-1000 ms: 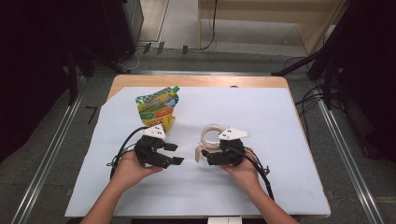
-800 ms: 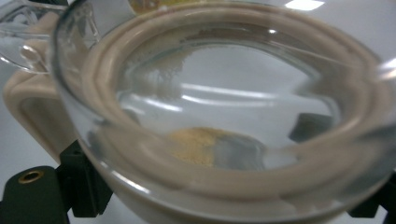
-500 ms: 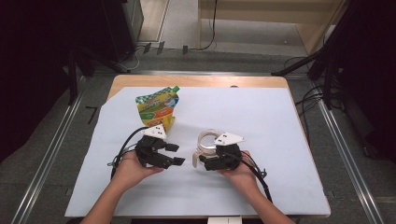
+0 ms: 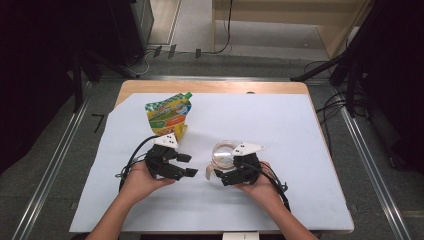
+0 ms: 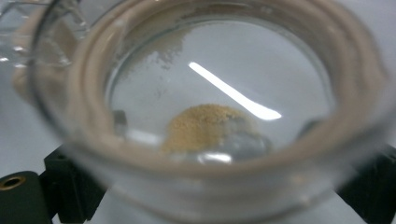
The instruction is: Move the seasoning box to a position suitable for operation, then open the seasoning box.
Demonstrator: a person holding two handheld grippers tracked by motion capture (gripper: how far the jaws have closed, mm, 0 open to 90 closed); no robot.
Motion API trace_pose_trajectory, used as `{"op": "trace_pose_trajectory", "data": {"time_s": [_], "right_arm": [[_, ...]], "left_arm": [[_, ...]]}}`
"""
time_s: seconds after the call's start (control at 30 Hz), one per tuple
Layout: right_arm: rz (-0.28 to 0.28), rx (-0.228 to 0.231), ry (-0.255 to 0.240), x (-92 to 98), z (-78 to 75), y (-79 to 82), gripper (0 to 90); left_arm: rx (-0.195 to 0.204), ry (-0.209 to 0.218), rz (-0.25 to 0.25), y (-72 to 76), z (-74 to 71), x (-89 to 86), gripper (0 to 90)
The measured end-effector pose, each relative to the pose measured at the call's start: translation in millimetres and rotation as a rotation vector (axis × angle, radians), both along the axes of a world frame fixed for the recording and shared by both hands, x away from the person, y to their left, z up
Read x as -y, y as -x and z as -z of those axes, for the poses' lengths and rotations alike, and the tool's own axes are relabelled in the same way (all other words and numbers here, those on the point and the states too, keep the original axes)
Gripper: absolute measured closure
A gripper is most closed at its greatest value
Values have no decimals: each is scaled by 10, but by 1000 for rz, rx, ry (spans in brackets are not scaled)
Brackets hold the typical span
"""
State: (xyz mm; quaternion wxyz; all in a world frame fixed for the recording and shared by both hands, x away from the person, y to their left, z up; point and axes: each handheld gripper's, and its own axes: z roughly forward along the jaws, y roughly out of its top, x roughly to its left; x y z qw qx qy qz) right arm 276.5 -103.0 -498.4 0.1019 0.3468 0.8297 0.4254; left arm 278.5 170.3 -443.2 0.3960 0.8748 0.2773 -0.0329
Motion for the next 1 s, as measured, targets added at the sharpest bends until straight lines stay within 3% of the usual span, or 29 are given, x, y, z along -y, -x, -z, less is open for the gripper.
{"op": "trace_pose_trajectory", "data": {"time_s": [0.17, 0.3, 0.43, 0.47, 0.5, 0.57, 0.63, 0.77, 0.8, 0.9, 1.0], "right_arm": [[7, -21, -6, 112, -73, 73, 61], [-7, -32, -9, 222, -167, 148, 89], [-33, -29, 0, 342, -236, 231, 184], [-43, -32, 1, 381, -250, 254, 260], [-47, -38, -8, 442, -266, 285, 332], [-54, -70, -16, 467, -277, 291, 377], [-55, -62, -6, 486, -293, 308, 417], [-55, -34, -6, 515, -330, 298, 496], [-56, -34, -14, 538, -351, 281, 583], [-60, -74, -32, 574, -360, 234, 682], [-46, -75, -38, 599, -364, 218, 750]], "left_arm": [[-19, 43, -10, -18, -13, -9, 373], [-64, 70, -15, -48, 6, 0, 341], [-64, 81, -22, -52, 4, 8, 333], [-57, 80, -20, -55, 2, 10, 333], [-40, 66, -15, -53, 0, 14, 367], [-19, 40, -14, -47, 1, 22, 407], [-11, 36, -6, -44, 5, 27, 464], [-10, 38, -2, -50, 11, 44, 582], [-2, 21, -4, -48, 8, 72, 632], [-7, 14, -2, -57, 14, 110, 763], [-3, -1, 11, -64, 18, 182, 870]]}}
